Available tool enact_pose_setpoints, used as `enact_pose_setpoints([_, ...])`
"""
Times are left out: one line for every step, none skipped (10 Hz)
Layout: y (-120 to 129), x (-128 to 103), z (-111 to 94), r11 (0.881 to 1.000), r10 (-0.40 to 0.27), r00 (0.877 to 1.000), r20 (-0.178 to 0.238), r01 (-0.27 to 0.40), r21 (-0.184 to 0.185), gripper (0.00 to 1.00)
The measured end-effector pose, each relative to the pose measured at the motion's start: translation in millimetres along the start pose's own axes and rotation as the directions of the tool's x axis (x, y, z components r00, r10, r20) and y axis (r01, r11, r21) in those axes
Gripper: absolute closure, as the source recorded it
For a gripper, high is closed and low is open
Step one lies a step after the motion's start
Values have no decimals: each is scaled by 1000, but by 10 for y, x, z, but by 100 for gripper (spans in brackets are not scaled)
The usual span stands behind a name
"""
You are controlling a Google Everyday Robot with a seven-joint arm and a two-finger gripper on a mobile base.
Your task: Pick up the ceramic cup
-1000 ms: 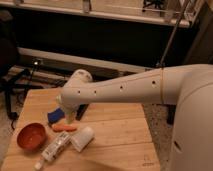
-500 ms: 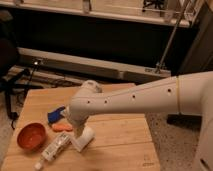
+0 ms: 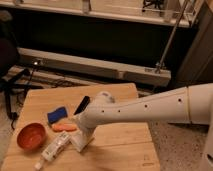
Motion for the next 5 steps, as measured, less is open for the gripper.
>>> enact_pose_setpoints([-61, 35, 178, 999, -28, 999, -17, 29, 28, 20])
enact_pose_setpoints([-84, 44, 277, 998, -46, 999, -25, 47, 44, 20])
enact_pose_setpoints([-119, 50, 397, 996, -64, 997, -34, 66, 66, 20])
enact_pose_setpoints([-142, 42, 488, 993, -75, 996, -39, 78, 84, 20])
enact_pose_setpoints([-192, -8, 567, 991, -77, 996, -37, 80, 106, 21])
